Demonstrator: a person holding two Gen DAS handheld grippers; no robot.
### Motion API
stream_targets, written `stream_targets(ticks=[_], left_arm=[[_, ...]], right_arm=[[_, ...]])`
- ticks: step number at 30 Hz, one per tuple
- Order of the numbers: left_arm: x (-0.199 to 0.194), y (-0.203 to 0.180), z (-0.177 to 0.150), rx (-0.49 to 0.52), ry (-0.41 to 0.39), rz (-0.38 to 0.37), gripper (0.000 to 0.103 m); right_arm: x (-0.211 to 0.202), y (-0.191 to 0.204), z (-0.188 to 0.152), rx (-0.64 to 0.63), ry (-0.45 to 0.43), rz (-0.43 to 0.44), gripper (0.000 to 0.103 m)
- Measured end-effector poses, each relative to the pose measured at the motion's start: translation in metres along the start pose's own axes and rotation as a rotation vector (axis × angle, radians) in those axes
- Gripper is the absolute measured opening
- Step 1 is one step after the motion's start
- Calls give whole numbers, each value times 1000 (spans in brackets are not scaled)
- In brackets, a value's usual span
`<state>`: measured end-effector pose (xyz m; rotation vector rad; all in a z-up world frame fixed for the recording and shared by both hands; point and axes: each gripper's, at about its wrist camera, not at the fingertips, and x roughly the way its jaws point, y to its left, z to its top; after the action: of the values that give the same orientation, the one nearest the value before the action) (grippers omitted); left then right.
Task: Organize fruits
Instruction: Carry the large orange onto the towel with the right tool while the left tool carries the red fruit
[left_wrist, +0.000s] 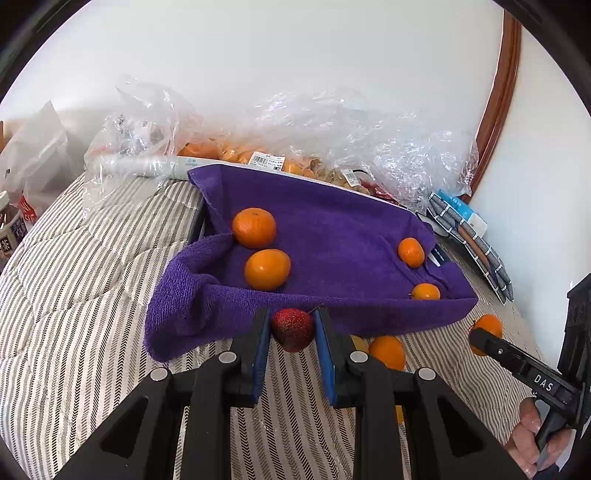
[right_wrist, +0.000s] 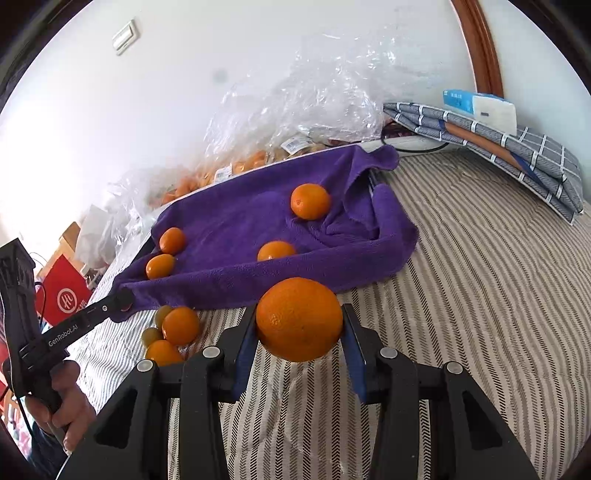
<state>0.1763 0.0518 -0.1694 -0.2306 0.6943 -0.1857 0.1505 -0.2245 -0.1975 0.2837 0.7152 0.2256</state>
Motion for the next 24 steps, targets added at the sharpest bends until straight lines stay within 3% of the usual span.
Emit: stream_targets(ticks=[13, 24], left_arm=[[-11, 15, 15, -41, -47, 31, 23], [13, 8, 66, -7, -78, 79, 23]], right_arm=[[-15, 14, 41, -58, -61, 19, 43], [20, 20, 85, -106, -87, 21, 43]])
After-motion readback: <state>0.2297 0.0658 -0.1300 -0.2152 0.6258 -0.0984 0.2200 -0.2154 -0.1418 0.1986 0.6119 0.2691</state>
